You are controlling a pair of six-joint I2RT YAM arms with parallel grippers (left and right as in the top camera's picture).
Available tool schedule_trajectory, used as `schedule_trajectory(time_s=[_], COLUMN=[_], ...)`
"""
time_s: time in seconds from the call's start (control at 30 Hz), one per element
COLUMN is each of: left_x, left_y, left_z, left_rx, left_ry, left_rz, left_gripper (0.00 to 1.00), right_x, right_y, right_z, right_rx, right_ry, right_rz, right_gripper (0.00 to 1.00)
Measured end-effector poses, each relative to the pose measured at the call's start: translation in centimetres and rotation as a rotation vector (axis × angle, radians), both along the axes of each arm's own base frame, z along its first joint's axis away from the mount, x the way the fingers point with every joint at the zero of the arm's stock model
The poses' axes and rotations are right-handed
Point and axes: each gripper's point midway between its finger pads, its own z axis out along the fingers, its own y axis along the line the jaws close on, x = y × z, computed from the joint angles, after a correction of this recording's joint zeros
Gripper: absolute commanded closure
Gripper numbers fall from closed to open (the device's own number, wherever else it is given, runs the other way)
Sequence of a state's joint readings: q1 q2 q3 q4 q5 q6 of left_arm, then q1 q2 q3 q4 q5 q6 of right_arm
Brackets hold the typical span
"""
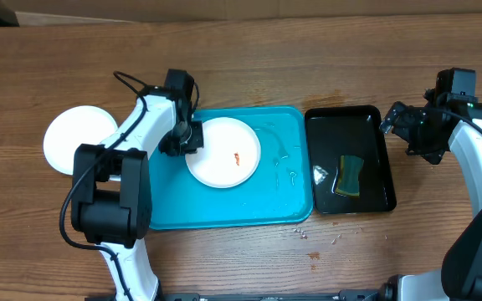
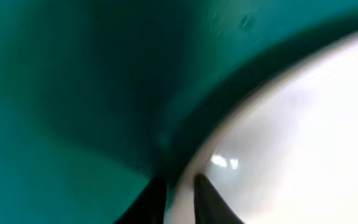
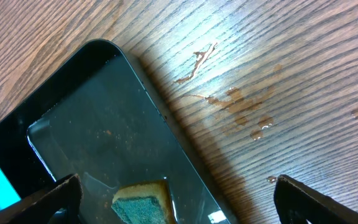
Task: Clean dirty plates on tray and stack at the side
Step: 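Grasp the sponge in the black tray with the right gripper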
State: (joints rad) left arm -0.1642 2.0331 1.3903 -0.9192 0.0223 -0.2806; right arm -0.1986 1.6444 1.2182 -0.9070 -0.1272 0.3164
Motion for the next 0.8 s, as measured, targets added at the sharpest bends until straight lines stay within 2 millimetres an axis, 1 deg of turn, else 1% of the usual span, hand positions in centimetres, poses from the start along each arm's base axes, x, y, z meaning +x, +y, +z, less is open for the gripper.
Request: schedule_trajectory(time_s=[0.03, 0.2, 0.27, 0.33, 0.4, 0.47, 0.53, 0.6, 0.67, 0.73, 0.8], left_x=[-0.1, -0.2, -0.3, -0.4, -0.6, -0.9, -1.0, -1.1, -1.1, -1.3, -1.3], left_y=[-0.1, -0.6, -0.8, -0.9, -0.9, -1.1, -1.2, -1.4, -1.6, -1.8, -1.9], left_z=[0.1, 0.3, 0.3, 0.3, 0.3, 0.3, 0.2, 0.2, 0.1, 0.0, 0.0], left_rx=[-0.005, -0.037, -0.049, -0.052, -0.055, -0.056, -0.057, -0.056, -0.055, -0.054, -0.053], left_ry=[0.001, 0.005, 0.007, 0.011, 0.020, 0.032, 0.035, 0.034, 0.034, 0.036, 0.036], left_rz=[0.000, 0.000, 0.000, 0.000, -0.001, -0.004, -0.009, -0.014, -0.020, -0.026, -0.029], left_gripper=[0.95, 0.95, 0.95, 0.95, 0.94, 0.94, 0.92, 0.87, 0.86, 0.86, 0.86], right_x=[0.0, 0.1, 0.5, 0.3, -0.4, -1.4, -1.9, -2.6, -3.0, -3.9, -5.2], right_y=[0.0, 0.0, -0.1, 0.4, 1.3, 2.3, 3.0, 3.9, 5.2, 6.6, 7.7], right_z=[0.0, 0.0, 0.2, 0.2, 0.1, 0.7, 1.7, 3.3, 4.5, 4.5, 4.0], right_rx=[0.000, 0.000, -0.002, 0.025, 0.073, 0.127, 0.156, 0.161, 0.137, 0.093, 0.039], right_ry=[0.000, -0.003, -0.021, -0.016, 0.011, 0.053, 0.085, 0.117, 0.143, 0.189, 0.246], right_rz=[0.000, 0.000, 0.000, 0.008, 0.021, 0.032, 0.049, 0.085, 0.129, 0.165, 0.191], right_gripper=[0.00, 0.00, 0.00, 0.00, 0.00, 0.00, 0.00, 0.00, 0.00, 0.00, 0.00])
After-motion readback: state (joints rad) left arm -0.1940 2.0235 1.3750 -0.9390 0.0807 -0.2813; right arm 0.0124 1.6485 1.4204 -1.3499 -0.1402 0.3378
